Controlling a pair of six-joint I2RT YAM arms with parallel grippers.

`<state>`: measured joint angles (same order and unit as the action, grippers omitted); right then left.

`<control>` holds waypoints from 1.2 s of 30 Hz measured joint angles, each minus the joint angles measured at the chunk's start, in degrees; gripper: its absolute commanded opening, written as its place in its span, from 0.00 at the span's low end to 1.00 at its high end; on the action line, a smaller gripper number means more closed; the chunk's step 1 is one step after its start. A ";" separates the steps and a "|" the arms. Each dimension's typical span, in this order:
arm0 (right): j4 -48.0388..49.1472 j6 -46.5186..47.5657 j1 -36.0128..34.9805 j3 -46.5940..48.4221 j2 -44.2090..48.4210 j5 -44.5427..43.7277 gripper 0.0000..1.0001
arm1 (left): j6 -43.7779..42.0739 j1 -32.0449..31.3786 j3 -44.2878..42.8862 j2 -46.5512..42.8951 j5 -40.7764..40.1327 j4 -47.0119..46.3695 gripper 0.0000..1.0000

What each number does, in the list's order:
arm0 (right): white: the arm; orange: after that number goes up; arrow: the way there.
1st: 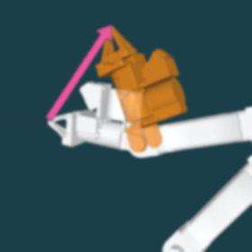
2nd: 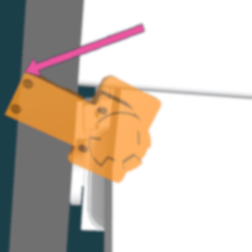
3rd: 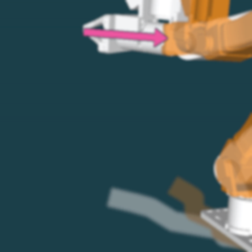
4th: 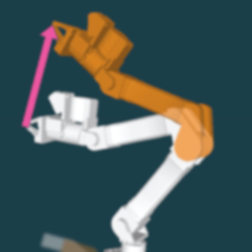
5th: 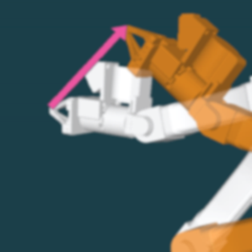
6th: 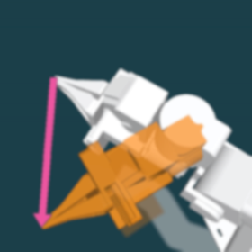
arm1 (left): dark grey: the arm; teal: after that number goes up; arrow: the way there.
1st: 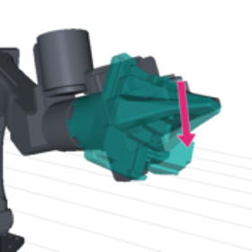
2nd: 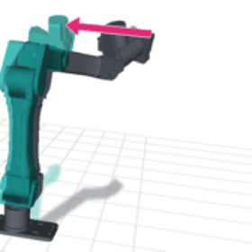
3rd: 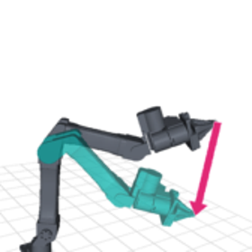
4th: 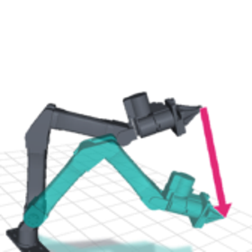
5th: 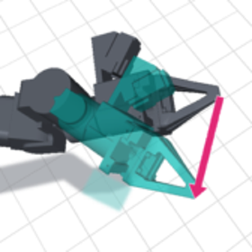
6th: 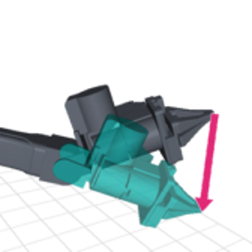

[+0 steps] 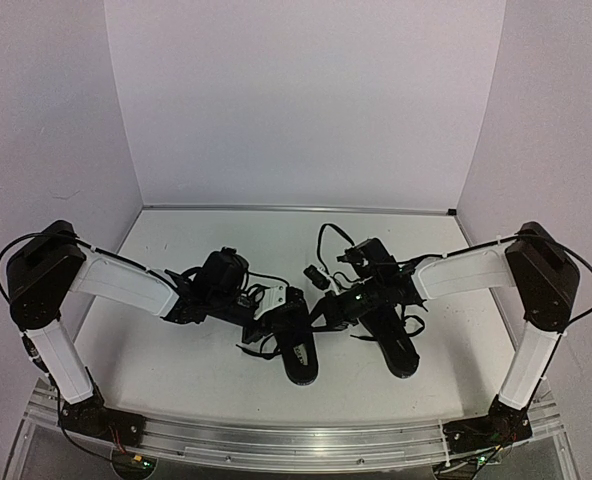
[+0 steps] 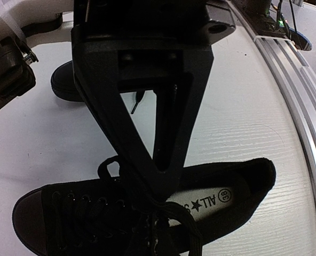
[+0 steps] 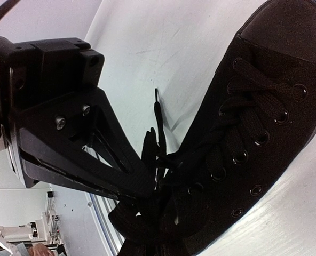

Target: Tie the shoes

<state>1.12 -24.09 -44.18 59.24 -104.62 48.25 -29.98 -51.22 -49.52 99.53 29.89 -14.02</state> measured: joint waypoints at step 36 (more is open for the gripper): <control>-1.30 0.92 0.17 -2.06 4.20 -2.89 0.00 | 0.03 1.50 -2.39 -2.88 -16.64 37.13 0.36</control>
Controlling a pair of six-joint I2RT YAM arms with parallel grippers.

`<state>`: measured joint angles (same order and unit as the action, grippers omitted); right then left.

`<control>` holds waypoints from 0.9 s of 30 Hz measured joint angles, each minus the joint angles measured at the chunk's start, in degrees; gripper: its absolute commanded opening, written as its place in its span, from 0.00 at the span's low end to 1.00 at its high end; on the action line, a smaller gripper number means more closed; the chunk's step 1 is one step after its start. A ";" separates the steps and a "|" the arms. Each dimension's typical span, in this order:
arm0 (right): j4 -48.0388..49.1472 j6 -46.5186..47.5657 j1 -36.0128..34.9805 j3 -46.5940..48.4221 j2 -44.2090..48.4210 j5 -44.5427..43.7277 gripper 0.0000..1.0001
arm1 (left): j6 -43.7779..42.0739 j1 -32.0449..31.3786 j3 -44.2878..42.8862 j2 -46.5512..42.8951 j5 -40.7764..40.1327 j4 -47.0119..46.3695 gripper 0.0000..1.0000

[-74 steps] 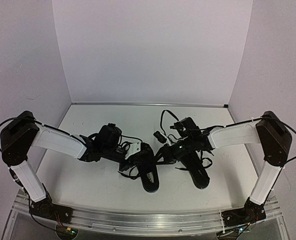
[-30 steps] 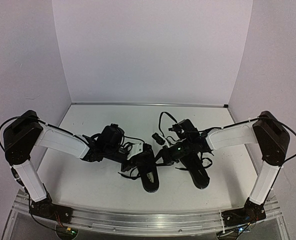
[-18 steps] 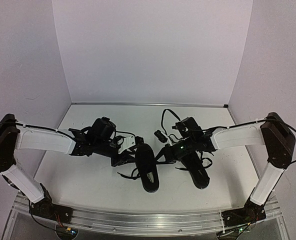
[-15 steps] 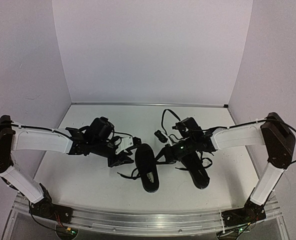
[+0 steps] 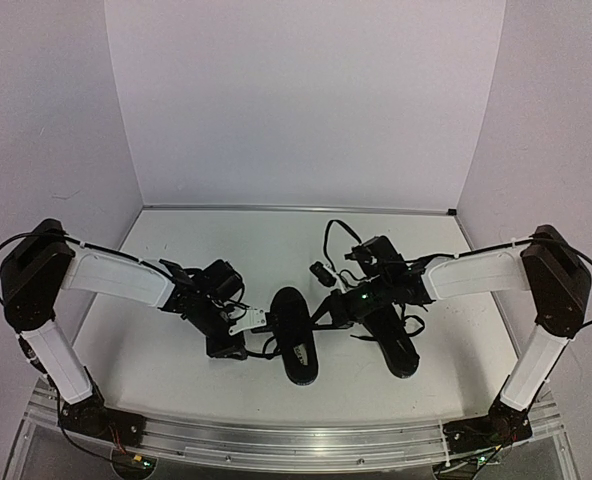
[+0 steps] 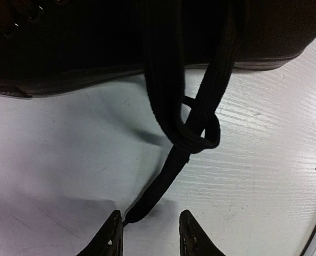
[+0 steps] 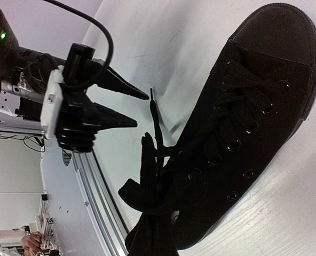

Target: Tie the shoes

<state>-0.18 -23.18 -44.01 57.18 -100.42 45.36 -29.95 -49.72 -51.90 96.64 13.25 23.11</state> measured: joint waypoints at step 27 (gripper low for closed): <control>-1.74 -3.68 4.58 -13.58 15.75 -6.40 0.00 | 14.13 0.09 -0.94 -8.27 -16.24 2.36 0.00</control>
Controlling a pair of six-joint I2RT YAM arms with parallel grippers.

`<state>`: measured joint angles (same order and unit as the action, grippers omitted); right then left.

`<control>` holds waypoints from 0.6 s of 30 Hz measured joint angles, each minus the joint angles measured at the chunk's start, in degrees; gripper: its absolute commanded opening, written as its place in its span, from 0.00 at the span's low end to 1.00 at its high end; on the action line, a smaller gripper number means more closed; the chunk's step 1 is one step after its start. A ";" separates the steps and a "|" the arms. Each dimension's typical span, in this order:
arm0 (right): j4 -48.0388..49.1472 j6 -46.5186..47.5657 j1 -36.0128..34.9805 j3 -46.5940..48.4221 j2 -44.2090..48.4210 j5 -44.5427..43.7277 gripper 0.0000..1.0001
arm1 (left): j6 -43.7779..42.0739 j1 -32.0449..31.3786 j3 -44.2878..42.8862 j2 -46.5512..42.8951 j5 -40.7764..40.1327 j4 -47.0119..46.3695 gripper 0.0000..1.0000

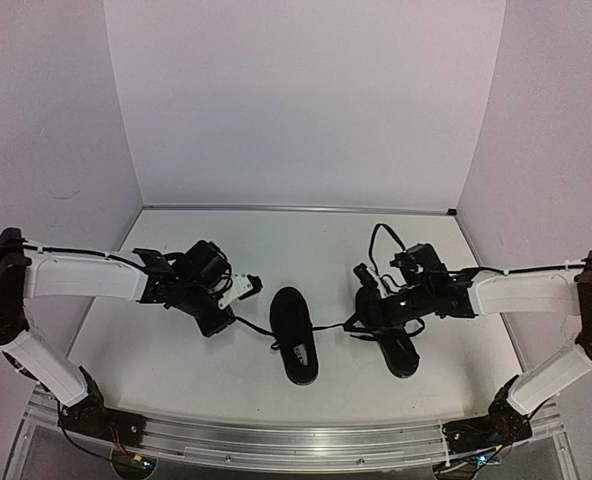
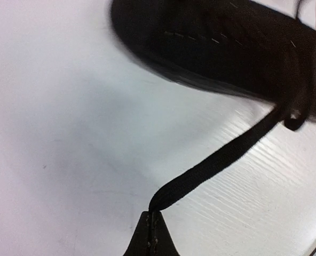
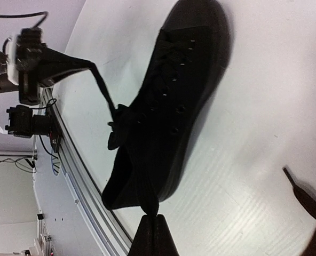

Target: Tie the shoes

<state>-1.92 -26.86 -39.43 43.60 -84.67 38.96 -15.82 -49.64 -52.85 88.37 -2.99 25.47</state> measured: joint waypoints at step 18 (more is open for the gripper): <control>-18.88 -4.65 9.02 -9.09 24.38 -24.45 0.00 | 35.40 8.92 4.60 -10.36 -17.96 5.06 0.00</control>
<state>-20.80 -31.51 -30.41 34.51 -60.29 14.51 19.58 -40.72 -48.25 78.01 -20.95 30.53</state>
